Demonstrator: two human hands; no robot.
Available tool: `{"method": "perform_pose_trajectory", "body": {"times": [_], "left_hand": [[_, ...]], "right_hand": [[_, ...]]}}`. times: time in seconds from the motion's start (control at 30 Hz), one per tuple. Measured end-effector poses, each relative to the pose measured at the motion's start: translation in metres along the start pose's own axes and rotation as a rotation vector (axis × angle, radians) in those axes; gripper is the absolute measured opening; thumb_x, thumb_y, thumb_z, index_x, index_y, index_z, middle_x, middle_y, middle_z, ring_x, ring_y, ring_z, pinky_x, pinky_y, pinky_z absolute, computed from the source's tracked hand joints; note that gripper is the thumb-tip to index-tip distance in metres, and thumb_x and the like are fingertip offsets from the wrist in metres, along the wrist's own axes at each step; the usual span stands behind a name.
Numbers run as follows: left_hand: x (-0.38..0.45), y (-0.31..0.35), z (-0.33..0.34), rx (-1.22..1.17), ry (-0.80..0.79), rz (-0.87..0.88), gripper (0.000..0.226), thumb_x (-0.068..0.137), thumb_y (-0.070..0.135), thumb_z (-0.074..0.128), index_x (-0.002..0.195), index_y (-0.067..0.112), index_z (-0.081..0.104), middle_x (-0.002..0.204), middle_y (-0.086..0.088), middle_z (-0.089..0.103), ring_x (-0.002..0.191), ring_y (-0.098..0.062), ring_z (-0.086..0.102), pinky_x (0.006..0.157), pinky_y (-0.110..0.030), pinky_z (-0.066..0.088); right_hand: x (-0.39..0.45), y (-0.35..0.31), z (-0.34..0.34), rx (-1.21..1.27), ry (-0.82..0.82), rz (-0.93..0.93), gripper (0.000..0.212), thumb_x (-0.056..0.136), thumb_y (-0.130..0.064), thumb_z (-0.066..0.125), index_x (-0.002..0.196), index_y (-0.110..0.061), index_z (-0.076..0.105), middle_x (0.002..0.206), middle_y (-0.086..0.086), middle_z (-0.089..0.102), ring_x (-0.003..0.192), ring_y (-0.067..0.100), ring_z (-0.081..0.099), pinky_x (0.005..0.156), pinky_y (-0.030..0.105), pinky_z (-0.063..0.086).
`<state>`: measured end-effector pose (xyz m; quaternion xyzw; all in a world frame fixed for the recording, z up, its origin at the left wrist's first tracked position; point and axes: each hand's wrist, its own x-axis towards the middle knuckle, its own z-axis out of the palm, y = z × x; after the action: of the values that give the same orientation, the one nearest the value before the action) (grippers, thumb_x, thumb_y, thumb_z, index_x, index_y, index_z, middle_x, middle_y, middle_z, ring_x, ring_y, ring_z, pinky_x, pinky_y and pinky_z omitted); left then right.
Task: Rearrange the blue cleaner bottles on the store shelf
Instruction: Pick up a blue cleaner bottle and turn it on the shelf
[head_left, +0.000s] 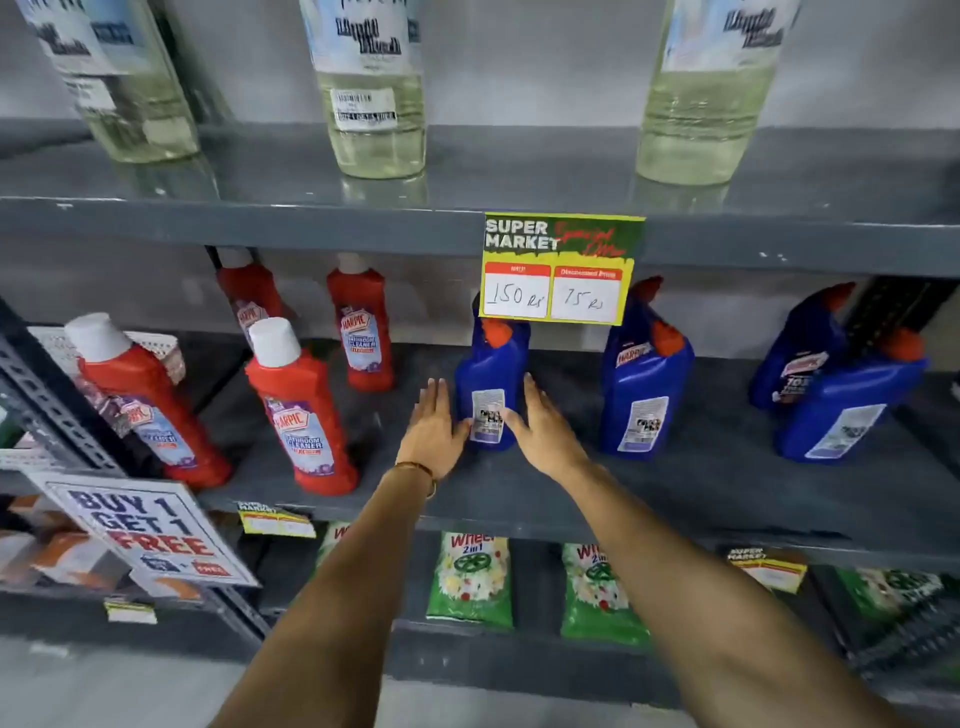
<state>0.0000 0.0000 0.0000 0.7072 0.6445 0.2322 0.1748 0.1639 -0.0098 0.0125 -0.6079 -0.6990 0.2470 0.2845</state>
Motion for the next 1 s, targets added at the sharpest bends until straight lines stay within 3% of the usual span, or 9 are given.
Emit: {"method": "perform_pose_trajectory", "body": {"times": [0.07, 0.13, 0.2, 0.27, 0.6, 0.7, 0.83, 0.93, 1.0], "left_hand": [[0.010, 0.002, 0.001, -0.101, -0.067, -0.034, 0.079, 0.088, 0.030, 0.055, 0.145, 0.009, 0.006, 0.157, -0.014, 0.005, 0.144, -0.028, 0.007, 0.118, -0.041, 0.014], [0.017, 0.004, 0.002, -0.214, -0.116, -0.061, 0.081, 0.080, 0.027, 0.067, 0.143, 0.009, 0.019, 0.153, -0.015, 0.022, 0.141, -0.029, 0.022, 0.114, -0.043, 0.026], [0.024, 0.005, 0.005, -0.346, -0.117, -0.108, 0.073, 0.071, 0.023, 0.075, 0.132, 0.010, 0.037, 0.138, -0.014, 0.047, 0.125, -0.029, 0.046, 0.101, -0.040, 0.041], [0.028, 0.005, 0.005, -0.479, -0.105, -0.159, 0.066, 0.066, 0.017, 0.079, 0.123, 0.010, 0.046, 0.126, -0.012, 0.058, 0.111, -0.026, 0.055, 0.089, -0.034, 0.045], [0.048, -0.002, 0.007, -0.641, -0.103, -0.162, 0.047, 0.070, 0.002, 0.074, 0.112, -0.003, 0.052, 0.115, -0.023, 0.063, 0.104, -0.035, 0.060, 0.092, -0.047, 0.050], [0.048, -0.004, 0.000, -0.683, -0.096, -0.154, 0.044, 0.064, 0.003, 0.079, 0.100, 0.003, 0.053, 0.103, -0.018, 0.065, 0.097, -0.034, 0.062, 0.087, -0.045, 0.053], [0.045, -0.004, -0.007, -0.693, -0.104, -0.114, 0.055, 0.053, 0.011, 0.086, 0.101, 0.008, 0.059, 0.100, -0.011, 0.068, 0.087, -0.023, 0.065, 0.079, -0.036, 0.055], [0.037, -0.004, -0.007, -0.689, -0.127, -0.101, 0.050, 0.051, 0.016, 0.088, 0.096, 0.011, 0.066, 0.098, -0.011, 0.071, 0.081, -0.020, 0.067, 0.072, -0.031, 0.056], [0.030, 0.000, -0.004, -0.631, -0.060, -0.083, 0.046, 0.050, 0.021, 0.088, 0.089, 0.011, 0.068, 0.090, -0.007, 0.071, 0.078, -0.020, 0.067, 0.069, -0.030, 0.055]], "right_hand": [[0.009, 0.000, 0.000, 0.112, -0.035, 0.041, 0.062, 0.094, -0.035, 0.046, 0.146, -0.018, 0.017, 0.148, 0.011, 0.038, 0.131, 0.030, 0.043, 0.107, 0.047, 0.039], [0.015, 0.000, 0.000, 0.209, -0.069, 0.072, 0.060, 0.092, -0.034, 0.050, 0.144, -0.019, 0.024, 0.142, 0.009, 0.047, 0.125, 0.029, 0.050, 0.104, 0.046, 0.043], [0.022, 0.002, 0.003, 0.323, -0.066, 0.111, 0.055, 0.090, -0.028, 0.055, 0.140, -0.015, 0.034, 0.137, 0.009, 0.053, 0.123, 0.027, 0.052, 0.104, 0.043, 0.042], [0.025, 0.003, 0.004, 0.457, -0.053, 0.143, 0.048, 0.089, -0.024, 0.059, 0.133, -0.014, 0.044, 0.133, 0.010, 0.057, 0.120, 0.025, 0.055, 0.103, 0.041, 0.043], [0.039, 0.002, 0.012, 0.642, 0.010, 0.246, 0.038, 0.087, -0.018, 0.062, 0.122, -0.008, 0.051, 0.123, 0.017, 0.062, 0.108, 0.030, 0.062, 0.094, 0.047, 0.051], [0.037, -0.001, 0.005, 0.683, 0.002, 0.229, 0.039, 0.086, -0.016, 0.061, 0.123, -0.007, 0.051, 0.123, 0.019, 0.061, 0.111, 0.032, 0.061, 0.095, 0.051, 0.050], [0.035, -0.004, -0.007, 0.713, -0.023, 0.170, 0.037, 0.085, -0.013, 0.062, 0.121, -0.010, 0.052, 0.124, 0.014, 0.062, 0.108, 0.025, 0.062, 0.089, 0.041, 0.054], [0.031, -0.003, -0.010, 0.738, -0.051, 0.151, 0.035, 0.086, -0.012, 0.061, 0.121, -0.016, 0.052, 0.118, 0.007, 0.063, 0.093, 0.009, 0.065, 0.072, 0.022, 0.057], [0.029, -0.002, -0.009, 0.738, -0.052, 0.148, 0.035, 0.088, -0.014, 0.059, 0.121, -0.022, 0.052, 0.114, 0.001, 0.063, 0.092, 0.004, 0.065, 0.070, 0.019, 0.056]]}}
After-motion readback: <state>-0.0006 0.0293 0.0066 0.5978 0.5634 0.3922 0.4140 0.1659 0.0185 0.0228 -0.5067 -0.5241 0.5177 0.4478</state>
